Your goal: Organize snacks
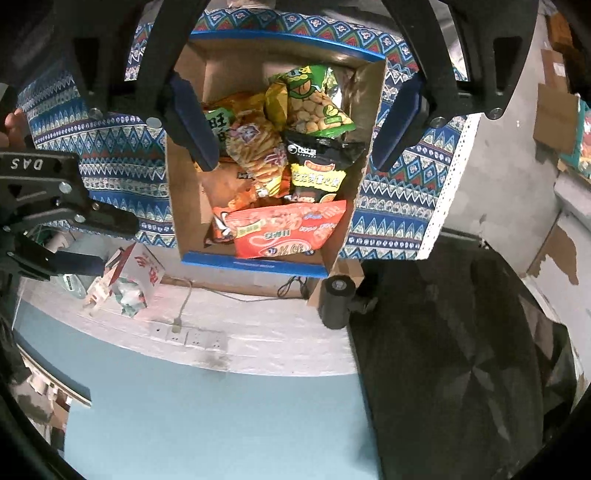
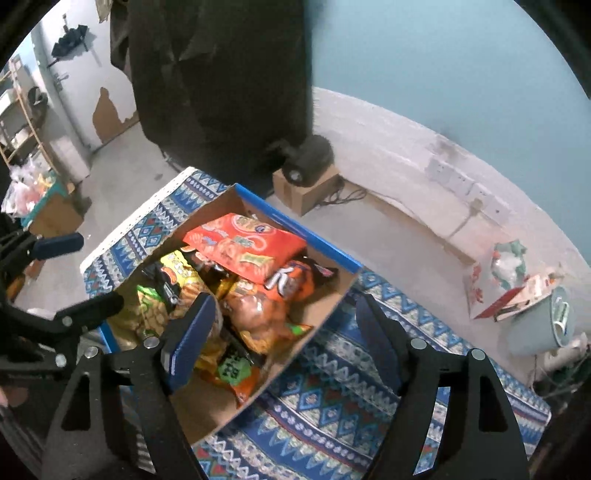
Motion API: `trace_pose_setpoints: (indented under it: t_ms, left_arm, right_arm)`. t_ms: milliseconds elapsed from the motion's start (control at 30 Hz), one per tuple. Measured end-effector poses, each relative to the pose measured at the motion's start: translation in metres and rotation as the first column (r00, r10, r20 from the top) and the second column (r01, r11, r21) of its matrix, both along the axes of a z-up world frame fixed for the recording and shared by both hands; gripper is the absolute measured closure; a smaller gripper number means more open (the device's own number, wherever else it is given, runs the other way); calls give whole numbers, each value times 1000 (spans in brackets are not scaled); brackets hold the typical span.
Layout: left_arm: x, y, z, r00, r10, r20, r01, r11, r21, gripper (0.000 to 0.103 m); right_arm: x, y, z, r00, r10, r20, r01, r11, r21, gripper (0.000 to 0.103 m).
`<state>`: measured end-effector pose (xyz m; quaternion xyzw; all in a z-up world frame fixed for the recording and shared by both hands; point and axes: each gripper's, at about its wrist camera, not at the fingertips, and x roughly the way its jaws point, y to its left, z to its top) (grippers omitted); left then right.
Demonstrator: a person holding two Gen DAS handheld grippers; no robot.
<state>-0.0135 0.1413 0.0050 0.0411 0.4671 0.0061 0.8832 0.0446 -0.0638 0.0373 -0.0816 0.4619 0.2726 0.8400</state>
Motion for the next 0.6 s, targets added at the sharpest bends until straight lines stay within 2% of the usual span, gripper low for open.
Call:
trace_pose_setpoints:
  t_ms: [300, 600]
  left_arm:
    - [-15, -21, 13, 998, -40, 43, 39, 999, 28, 11]
    - [-16, -38, 12, 997, -66, 43, 63, 996, 65, 11]
  right_arm:
    - [-22, -31, 11, 999, -30, 20, 29, 999, 14, 25]
    - [-39, -50, 18, 998, -43, 53, 42, 999, 18, 25]
